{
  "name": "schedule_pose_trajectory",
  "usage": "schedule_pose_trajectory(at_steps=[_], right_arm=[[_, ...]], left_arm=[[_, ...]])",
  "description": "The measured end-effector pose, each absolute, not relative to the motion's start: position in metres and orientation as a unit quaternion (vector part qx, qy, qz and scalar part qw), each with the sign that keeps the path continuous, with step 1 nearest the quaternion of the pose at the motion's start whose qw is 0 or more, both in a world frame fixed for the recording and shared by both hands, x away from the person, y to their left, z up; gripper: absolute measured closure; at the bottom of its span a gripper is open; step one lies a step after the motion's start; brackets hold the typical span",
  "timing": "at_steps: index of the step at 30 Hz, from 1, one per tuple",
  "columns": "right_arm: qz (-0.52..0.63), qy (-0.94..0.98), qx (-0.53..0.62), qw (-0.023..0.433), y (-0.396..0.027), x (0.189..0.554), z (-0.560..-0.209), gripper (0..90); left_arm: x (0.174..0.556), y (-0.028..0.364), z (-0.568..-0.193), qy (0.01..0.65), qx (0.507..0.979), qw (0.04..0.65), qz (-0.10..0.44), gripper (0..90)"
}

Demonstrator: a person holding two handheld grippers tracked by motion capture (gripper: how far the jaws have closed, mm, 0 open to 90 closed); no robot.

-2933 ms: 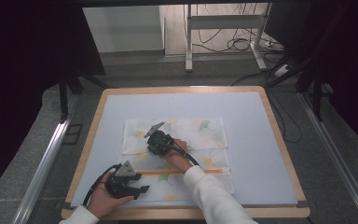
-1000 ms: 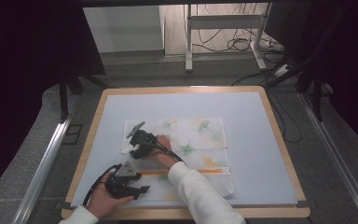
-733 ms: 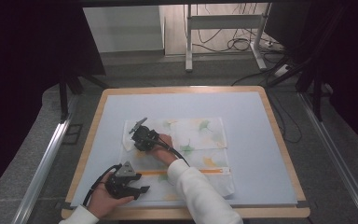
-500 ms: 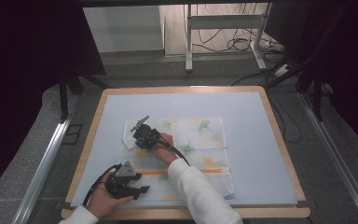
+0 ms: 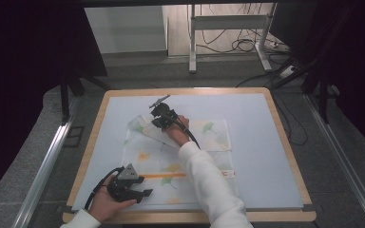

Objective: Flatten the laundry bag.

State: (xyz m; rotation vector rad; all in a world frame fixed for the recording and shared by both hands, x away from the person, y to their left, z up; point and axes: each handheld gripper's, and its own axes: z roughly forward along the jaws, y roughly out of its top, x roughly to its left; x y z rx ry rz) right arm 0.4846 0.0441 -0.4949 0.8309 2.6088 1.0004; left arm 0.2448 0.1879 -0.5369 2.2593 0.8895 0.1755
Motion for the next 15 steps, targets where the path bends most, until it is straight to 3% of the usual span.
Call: schedule_pose_trajectory(at_steps=[7, 9, 10, 11, 12, 15], right_arm=[[0.326, 0.873, 0.336, 0.134, 0.029, 0.533, -0.498, 87.0], [0.321, 0.867, 0.354, 0.142, 0.024, 0.544, -0.500, 80.2], [0.317, 0.864, 0.362, 0.147, 0.021, 0.547, -0.500, 72.0], [0.308, 0.861, 0.373, 0.157, 0.018, 0.549, -0.500, 56.7], [0.304, 0.859, 0.377, 0.165, 0.017, 0.550, -0.499, 50.8], [0.323, 0.847, 0.379, 0.185, 0.008, 0.542, -0.486, 49.2]], left_arm=[[0.246, 0.188, -0.537, 0.342, 0.872, 0.345, 0.066, 39.6], [0.246, 0.188, -0.536, 0.340, 0.873, 0.343, 0.066, 39.7], [0.246, 0.188, -0.537, 0.340, 0.873, 0.345, 0.066, 39.7], [0.246, 0.188, -0.536, 0.338, 0.874, 0.343, 0.066, 39.7], [0.246, 0.188, -0.536, 0.338, 0.874, 0.343, 0.066, 39.7], [0.246, 0.188, -0.537, 0.338, 0.874, 0.344, 0.065, 39.6]])
